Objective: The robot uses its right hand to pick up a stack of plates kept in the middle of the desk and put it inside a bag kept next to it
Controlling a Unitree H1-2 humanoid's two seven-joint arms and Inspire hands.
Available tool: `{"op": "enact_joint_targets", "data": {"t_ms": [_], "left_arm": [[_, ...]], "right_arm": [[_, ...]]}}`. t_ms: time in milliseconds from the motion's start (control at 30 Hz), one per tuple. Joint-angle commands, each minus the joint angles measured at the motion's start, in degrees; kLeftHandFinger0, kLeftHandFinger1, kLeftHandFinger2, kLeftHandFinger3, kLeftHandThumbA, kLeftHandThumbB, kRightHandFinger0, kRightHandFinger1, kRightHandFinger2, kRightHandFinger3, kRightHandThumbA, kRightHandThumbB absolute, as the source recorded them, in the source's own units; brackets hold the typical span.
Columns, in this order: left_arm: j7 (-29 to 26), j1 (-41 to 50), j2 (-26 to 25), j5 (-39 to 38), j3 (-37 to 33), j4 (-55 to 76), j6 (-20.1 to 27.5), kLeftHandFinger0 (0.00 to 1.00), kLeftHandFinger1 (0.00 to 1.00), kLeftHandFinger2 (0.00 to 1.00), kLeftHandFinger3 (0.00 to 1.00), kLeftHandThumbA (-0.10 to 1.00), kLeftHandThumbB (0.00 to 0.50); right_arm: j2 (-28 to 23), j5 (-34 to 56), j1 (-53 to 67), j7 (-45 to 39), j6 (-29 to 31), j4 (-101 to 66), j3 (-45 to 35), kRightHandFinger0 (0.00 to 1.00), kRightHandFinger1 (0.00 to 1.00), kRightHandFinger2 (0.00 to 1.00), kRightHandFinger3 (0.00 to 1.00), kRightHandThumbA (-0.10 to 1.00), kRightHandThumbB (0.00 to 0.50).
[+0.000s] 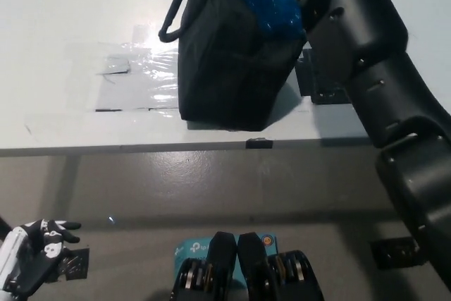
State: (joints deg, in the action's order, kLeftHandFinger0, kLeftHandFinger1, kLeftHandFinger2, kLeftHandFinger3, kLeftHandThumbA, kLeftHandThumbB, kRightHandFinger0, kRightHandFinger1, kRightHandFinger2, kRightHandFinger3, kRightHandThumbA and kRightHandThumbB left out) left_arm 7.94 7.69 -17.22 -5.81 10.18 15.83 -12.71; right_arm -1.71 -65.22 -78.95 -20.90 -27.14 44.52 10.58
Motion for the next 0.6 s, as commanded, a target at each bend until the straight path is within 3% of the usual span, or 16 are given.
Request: {"op": "enact_joint_targets", "data": {"t_ms": [0,67,133,233,267,400,433,467,533,567], "left_arm": [[0.6,-0.1,-1.6,1.2,-0.3,0.7,2.8,0.44,0.51,0.57,0.61,-0.10,0.464],[0.4,0.2,-1.3,1.4,-0.5,0.8,2.7,0.44,0.50,0.56,0.60,-0.10,0.464],[0.3,0.5,-1.2,2.0,-0.8,0.4,2.7,0.46,0.52,0.58,0.61,-0.10,0.479],[0.3,0.5,-1.4,2.5,-0.9,0.5,2.5,0.47,0.54,0.59,0.62,-0.10,0.480],[0.3,0.6,-1.4,2.5,-1.0,0.7,2.4,0.46,0.53,0.59,0.63,-0.10,0.476],[0.5,0.4,-1.2,2.3,-1.1,0.9,2.3,0.45,0.52,0.58,0.62,-0.10,0.470],[0.6,0.4,-1.3,2.5,-1.2,0.8,2.9,0.44,0.52,0.57,0.61,-0.10,0.459],[0.4,0.4,-1.3,2.6,-1.2,1.2,1.8,0.46,0.54,0.59,0.61,-0.10,0.468],[0.4,0.5,-1.2,2.5,-1.1,1.1,2.3,0.45,0.53,0.59,0.61,-0.10,0.470],[0.5,0.5,-1.2,2.3,-1.1,1.2,2.2,0.45,0.53,0.59,0.61,-0.10,0.470]], "right_arm": [[5.1,-6.3,-6.3,-2.3,0.2,3.8,-5.2,0.00,0.06,0.37,1.00,-0.02,0.045],[5.7,-6.3,-7.5,-3.9,0.2,5.1,-3.9,0.00,0.12,0.43,1.00,0.04,0.009],[6.7,-7.3,-8.5,-4.3,0.2,6.6,-4.0,0.00,0.06,0.38,1.00,0.09,0.021],[8.0,-7.3,-9.8,-3.1,0.2,8.1,-6.4,0.00,0.00,0.35,1.00,-0.01,0.049],[8.4,-7.1,-10.3,-3.0,0.2,8.6,-6.9,0.00,0.08,0.44,1.00,0.03,0.001],[8.7,-6.6,-10.8,-2.2,0.2,9.6,-9.0,0.00,0.03,0.39,1.00,0.04,0.000],[8.8,-6.6,-10.3,-1.3,0.2,9.3,-9.6,0.00,0.00,0.24,1.00,-0.05,0.038],[8.7,-7.3,-9.8,-1.5,0.2,8.9,-9.7,0.00,0.00,0.25,1.00,-0.10,0.067],[8.5,-7.9,-9.4,-1.8,0.2,8.7,-9.2,0.00,0.01,0.28,1.00,-0.09,0.058],[8.3,-7.9,-9.0,-1.9,0.2,8.4,-8.9,0.00,0.06,0.34,1.00,-0.09,0.067]]}}
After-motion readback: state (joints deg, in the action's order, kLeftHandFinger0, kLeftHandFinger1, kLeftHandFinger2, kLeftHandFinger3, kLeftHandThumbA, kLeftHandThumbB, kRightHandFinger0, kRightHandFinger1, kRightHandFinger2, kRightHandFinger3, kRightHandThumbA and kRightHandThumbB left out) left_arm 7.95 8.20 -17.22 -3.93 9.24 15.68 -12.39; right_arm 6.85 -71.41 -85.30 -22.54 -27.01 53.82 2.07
